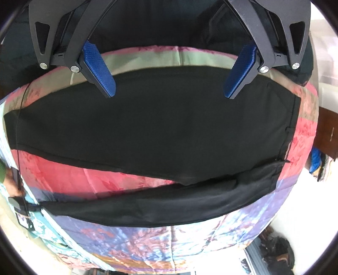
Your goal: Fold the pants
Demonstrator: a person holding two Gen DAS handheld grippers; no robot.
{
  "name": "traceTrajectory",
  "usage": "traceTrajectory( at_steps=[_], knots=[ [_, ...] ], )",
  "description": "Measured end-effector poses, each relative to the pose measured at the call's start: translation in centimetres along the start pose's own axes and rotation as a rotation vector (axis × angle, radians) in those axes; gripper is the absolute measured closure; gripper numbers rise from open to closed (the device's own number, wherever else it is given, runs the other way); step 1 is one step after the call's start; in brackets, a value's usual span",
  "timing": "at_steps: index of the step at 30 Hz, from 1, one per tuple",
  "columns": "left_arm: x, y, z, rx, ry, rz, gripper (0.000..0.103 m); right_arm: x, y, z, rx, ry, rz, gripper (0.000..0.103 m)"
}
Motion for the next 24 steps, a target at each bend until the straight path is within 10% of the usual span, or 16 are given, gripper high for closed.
traceTrajectory(
  at_steps=[3, 8, 14, 18, 24],
  knots=[
    [1.6, -0.7, 0.9, 0.013, 0.020, 0.004, 0.001, -2.5, 2.3, 3.0, -0.114, -0.156, 0.085, 0.059],
    [9.7, -6.4, 4.5, 0.153, 0.151, -0.067, 0.001, -3.9, 0.2, -2.9, 0.040, 0.056, 0.196, 0.021],
    [20.0, -8.4, 13.5, 0.277, 0.133, -0.027, 0.001, -3.8, -16.9, -6.7, 0.446, 0.032, 0.044, 0.021],
    [21.4, -8.2, 18.7, 0.291, 0.056, -0.032, 0.000, -5.3, -31.1, -9.2, 0.697, -0.006, -0.085, 0.021],
    [20.0, -10.7, 20.7, 0.098, 0.048, -0.214, 0.000, -7.5, -37.6, -5.3, 0.877, -0.243, -0.070, 0.030]
  ],
)
Point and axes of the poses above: each gripper's, at about its wrist camera, not at the fingertips, and z roughly the way its jaws point, y to its right, x to its top, the point moved 3 cm from there along z, roughly the way its jaws point, and after that the axes turned 5 degrees about z, right-handed, at the moved point
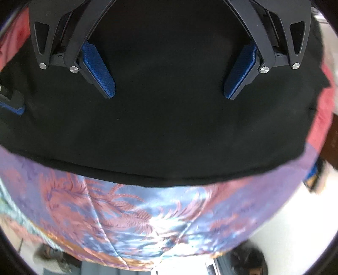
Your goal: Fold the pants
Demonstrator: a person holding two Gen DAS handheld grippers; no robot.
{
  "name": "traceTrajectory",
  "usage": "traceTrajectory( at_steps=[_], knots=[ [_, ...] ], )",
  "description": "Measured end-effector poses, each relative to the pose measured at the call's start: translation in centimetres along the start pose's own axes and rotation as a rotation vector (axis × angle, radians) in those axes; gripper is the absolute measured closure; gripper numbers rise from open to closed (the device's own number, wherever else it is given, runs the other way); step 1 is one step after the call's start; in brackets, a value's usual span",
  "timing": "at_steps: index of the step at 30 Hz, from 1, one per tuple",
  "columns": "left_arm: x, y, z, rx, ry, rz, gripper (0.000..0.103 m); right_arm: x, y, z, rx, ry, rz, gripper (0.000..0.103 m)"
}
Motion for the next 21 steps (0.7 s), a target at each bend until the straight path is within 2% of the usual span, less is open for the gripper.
traceTrajectory(
  at_steps=[1, 4, 7, 11, 14, 15, 16, 18, 21],
  knots=[
    [-0.1, 0.1, 0.0, -0.007, 0.004, 0.008, 0.000, 0.2, 0.8, -0.6, 0.024, 0.009, -0.001, 0.032],
    [-0.1, 0.5, 0.1, 0.007, 0.028, 0.032, 0.000, 0.7, 4.5, -3.6, -0.032, 0.039, 0.038, 0.032],
    [-0.3, 0.5, 0.0, 0.009, 0.043, 0.027, 0.000, 1.6, 9.3, -7.4, -0.157, 0.087, 0.094, 0.031],
    [0.4, 0.4, 0.1, 0.026, 0.038, 0.035, 0.000, 1.1, 17.8, -13.4, -0.395, 0.166, 0.274, 0.030],
    [0.4, -0.2, -1.6, 0.131, 0.056, 0.038, 0.001, -0.4, 20.5, -18.8, -0.519, 0.252, 0.348, 0.029],
    [0.2, -0.2, -2.7, 0.132, 0.073, 0.037, 0.001, -1.2, 20.4, -20.6, -0.530, 0.288, 0.347, 0.029],
    [-0.1, -0.1, -3.8, 0.102, 0.089, 0.037, 0.001, -2.0, 19.8, -22.1, -0.521, 0.321, 0.336, 0.029],
    [-1.5, 0.6, -6.5, 0.001, 0.109, 0.045, 0.001, -4.3, 17.5, -24.2, -0.479, 0.360, 0.300, 0.023],
    [-6.0, 2.9, -10.6, -0.156, 0.105, 0.104, 0.001, -10.3, 13.5, -25.5, -0.286, 0.349, 0.302, 0.015]
  ],
)
Point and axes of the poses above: each gripper's, at about its wrist camera, not at the fingertips, and z roughly the way its jaws point, y to its right, x to its top, the point moved 3 cm from there along z, roughly the way its jaws point, and after that the axes turned 5 degrees about z, right-handed, at the moved point
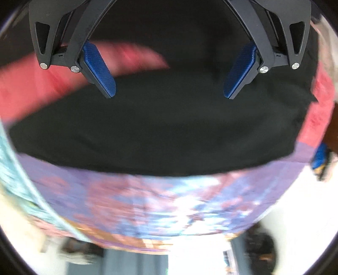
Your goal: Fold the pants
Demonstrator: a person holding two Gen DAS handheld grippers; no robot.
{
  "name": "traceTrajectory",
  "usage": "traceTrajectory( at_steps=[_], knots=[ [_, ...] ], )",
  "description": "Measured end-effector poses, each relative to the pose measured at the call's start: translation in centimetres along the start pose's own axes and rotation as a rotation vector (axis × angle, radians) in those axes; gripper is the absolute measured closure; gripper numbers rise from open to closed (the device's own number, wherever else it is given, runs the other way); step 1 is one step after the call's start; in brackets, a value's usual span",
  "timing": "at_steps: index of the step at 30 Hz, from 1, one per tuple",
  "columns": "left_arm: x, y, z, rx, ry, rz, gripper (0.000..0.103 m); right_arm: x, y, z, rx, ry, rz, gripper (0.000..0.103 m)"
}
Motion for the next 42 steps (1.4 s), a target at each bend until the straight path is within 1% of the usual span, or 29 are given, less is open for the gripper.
traceTrajectory(
  at_steps=[1, 2, 3, 4, 5, 6, 7, 8, 9, 10, 11, 14, 16, 18, 20, 22, 25, 27, 29, 30, 31, 32, 33, 35, 37, 38, 39, 40, 42],
  knots=[
    [-1.4, 1.1, -0.9, -0.039, -0.006, 0.019, 0.001, -2.1, -0.6, -0.8, 0.070, -0.031, 0.027, 0.014],
    [-3.3, 2.7, -2.0, -0.089, -0.017, 0.047, 0.001, -5.3, -1.5, -1.7, 0.146, -0.075, 0.064, 0.013],
    [-5.0, 4.3, -2.6, -0.130, -0.028, 0.075, 0.001, -7.1, -1.9, -1.9, 0.178, -0.100, 0.075, 0.013],
    [-6.3, 5.4, -3.1, -0.156, -0.039, 0.102, 0.001, -10.0, -2.9, -2.2, 0.220, -0.145, 0.074, 0.013],
    [-7.5, 7.0, -3.2, -0.177, -0.052, 0.135, 0.001, -12.7, -3.7, -2.2, 0.241, -0.183, 0.059, 0.013],
    [-8.9, 8.5, -3.2, -0.188, -0.064, 0.171, 0.001, -14.2, -4.0, -2.2, 0.243, -0.202, 0.045, 0.013],
    [-9.8, 9.4, -3.0, -0.184, -0.077, 0.192, 0.001, -16.0, -4.1, -2.1, 0.236, -0.221, 0.021, 0.013],
    [-10.9, 10.2, -2.4, -0.162, -0.101, 0.199, 0.001, -17.1, -3.7, -1.8, 0.224, -0.236, 0.011, 0.013],
    [-11.5, 10.6, -1.7, -0.144, -0.130, 0.183, 0.001, -17.4, -2.8, -1.6, 0.205, -0.244, 0.018, 0.013],
    [-11.8, 10.5, -0.9, -0.134, -0.159, 0.153, 0.001, -17.7, -1.7, -1.9, 0.194, -0.232, 0.047, 0.013],
    [-11.9, 10.1, -0.4, -0.122, -0.170, 0.132, 0.001, -17.5, -0.4, -2.4, 0.202, -0.206, 0.084, 0.014],
    [-11.5, 9.3, -0.3, -0.087, -0.159, 0.123, 0.001, -16.8, 4.3, -5.3, 0.149, -0.108, 0.215, 0.014],
    [-11.2, 8.3, -0.3, -0.055, -0.166, 0.125, 0.001, -16.0, 7.9, -7.0, 0.084, -0.028, 0.299, 0.014],
    [-11.1, 6.7, -0.3, -0.019, -0.171, 0.110, 0.001, -15.9, 9.5, -8.1, 0.052, 0.020, 0.324, 0.014],
    [-11.1, 4.4, -0.5, 0.014, -0.176, 0.065, 0.001, -16.0, 10.2, -9.3, -0.015, 0.064, 0.328, 0.014],
    [-11.0, 2.2, -0.9, 0.027, -0.175, 0.009, 0.001, -16.2, 9.5, -9.7, -0.041, 0.079, 0.328, 0.014],
    [-10.5, -1.2, -1.6, 0.064, -0.143, -0.066, 0.001, -15.8, 7.2, -9.7, -0.013, 0.081, 0.312, 0.014],
    [-9.8, -3.4, -1.5, 0.107, -0.121, -0.114, 0.001, -15.6, 4.6, -9.3, 0.000, 0.093, 0.240, 0.014],
    [-9.3, -4.9, -0.7, 0.154, -0.104, -0.155, 0.001, -16.3, 1.1, -9.0, 0.011, 0.096, 0.116, 0.013],
    [-9.3, -5.3, -0.1, 0.175, -0.106, -0.163, 0.001, -16.7, 0.0, -8.3, 0.009, 0.087, 0.076, 0.013],
    [-9.7, -5.8, 0.6, 0.194, -0.127, -0.165, 0.000, -17.1, -1.4, -7.5, -0.001, 0.065, 0.014, 0.013],
    [-10.7, -6.4, 1.2, 0.197, -0.155, -0.166, 0.000, -17.9, -2.2, -7.1, -0.010, 0.046, -0.027, 0.013],
    [-11.3, -6.7, 1.0, 0.182, -0.146, -0.177, 0.000, -18.3, -3.0, -6.3, -0.017, 0.024, -0.065, 0.013],
    [-10.9, -6.6, 0.5, 0.173, -0.143, -0.172, 0.001, -19.3, -3.6, -4.9, -0.034, -0.031, -0.104, 0.013],
    [-9.4, -6.3, 0.3, 0.141, -0.130, -0.151, 0.001, -19.9, -3.4, -3.6, -0.041, -0.085, -0.093, 0.013],
    [-8.0, -6.4, 0.0, 0.131, -0.096, -0.143, 0.001, -20.2, -3.2, -3.3, -0.045, -0.096, -0.093, 0.012],
    [-6.5, -6.4, -0.2, 0.130, -0.069, -0.136, 0.001, -20.1, -3.0, -3.0, -0.047, -0.094, -0.104, 0.011],
    [-4.2, -6.3, -0.3, 0.132, -0.033, -0.127, 0.001, -20.2, -3.1, -3.1, -0.046, -0.095, -0.115, 0.010],
    [-0.5, -6.4, -0.1, 0.142, 0.008, -0.115, 0.001, -20.3, -3.3, -2.6, -0.043, -0.099, -0.123, 0.004]
  ],
)
Point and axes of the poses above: each gripper's, at about its wrist camera, not at the fingertips, and z roughly the way its jaws point, y to its right, x to its top, the point moved 3 cm from there along z, roughly the way its jaws point, and after that the axes turned 5 degrees about z, right-handed, at the moved point
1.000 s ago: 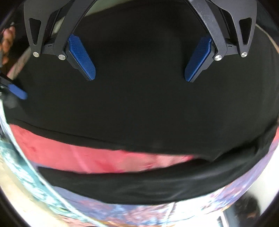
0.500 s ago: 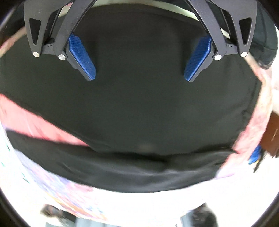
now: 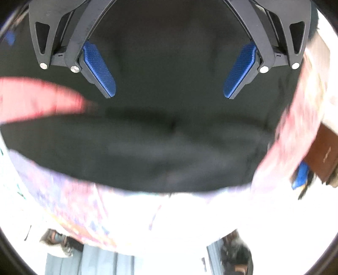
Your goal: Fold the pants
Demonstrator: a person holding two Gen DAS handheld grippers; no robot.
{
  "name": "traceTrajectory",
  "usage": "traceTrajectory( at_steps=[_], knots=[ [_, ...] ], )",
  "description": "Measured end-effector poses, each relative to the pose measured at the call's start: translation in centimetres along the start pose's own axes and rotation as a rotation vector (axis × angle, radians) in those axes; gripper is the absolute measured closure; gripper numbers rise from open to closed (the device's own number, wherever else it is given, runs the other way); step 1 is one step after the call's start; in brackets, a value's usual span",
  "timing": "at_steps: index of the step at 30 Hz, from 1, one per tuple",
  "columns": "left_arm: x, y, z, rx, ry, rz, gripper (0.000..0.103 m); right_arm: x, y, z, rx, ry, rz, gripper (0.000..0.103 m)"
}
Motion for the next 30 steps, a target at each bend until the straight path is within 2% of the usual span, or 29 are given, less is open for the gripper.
traceTrajectory(
  at_steps=[3, 6, 8, 9, 10, 12, 15, 18, 22, 24, 25, 27, 30],
  knots=[
    [4.2, 0.8, 1.8, 0.018, 0.035, 0.035, 0.001, -0.7, -0.1, 0.1, -0.011, -0.001, -0.022, 0.000],
    [6.2, 0.8, 6.3, 0.100, 0.001, 0.042, 0.001, -0.4, -0.7, 0.6, -0.037, -0.008, -0.041, 0.000],
    [5.3, -0.8, 10.0, 0.127, -0.069, -0.008, 0.001, -0.3, -0.8, 0.6, -0.039, -0.012, -0.044, 0.000],
    [4.5, -1.3, 11.8, 0.111, -0.108, -0.040, 0.000, -0.1, -0.9, 0.6, -0.036, -0.016, -0.038, 0.000],
    [4.2, -2.2, 12.5, 0.075, -0.099, -0.061, 0.000, 0.4, -0.8, 0.6, -0.033, -0.017, -0.028, 0.000],
    [3.1, -2.6, 12.8, 0.023, -0.016, -0.109, 0.000, 1.7, -0.7, -0.1, -0.027, 0.000, 0.001, 0.000],
    [2.8, -2.0, 13.1, 0.041, 0.022, -0.097, 0.000, 4.8, -2.2, 0.1, -0.002, 0.015, -0.031, 0.000],
    [2.6, -2.2, 12.9, 0.033, 0.035, -0.102, 0.000, 9.9, -5.8, 1.9, 0.065, 0.025, -0.090, 0.000],
    [2.4, -2.4, 13.1, 0.035, 0.053, -0.103, 0.000, 17.0, -12.6, 6.1, 0.242, 0.013, -0.132, 0.000],
    [3.0, -3.5, 12.5, 0.034, 0.055, -0.103, 0.000, 19.2, -15.3, 8.7, 0.320, -0.006, -0.158, 0.000],
    [2.5, -3.8, 11.9, 0.033, 0.058, -0.103, 0.000, 19.8, -16.3, 10.1, 0.348, -0.031, -0.164, 0.000],
    [2.4, -3.9, 11.8, 0.032, 0.061, -0.104, 0.000, 20.7, -17.6, 14.3, 0.424, -0.140, -0.166, 0.000],
    [2.3, -3.9, 11.7, 0.032, 0.065, -0.103, 0.000, 21.0, -16.6, 19.1, 0.463, -0.282, -0.152, 0.002]
  ],
)
Point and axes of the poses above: each gripper's, at about its wrist camera, not at the fingertips, and z roughly the way its jaws point, y to its right, x to its top, the point moved 3 cm from there along z, roughly the way its jaws point, and after that the axes turned 5 degrees about z, right-handed, at the moved point
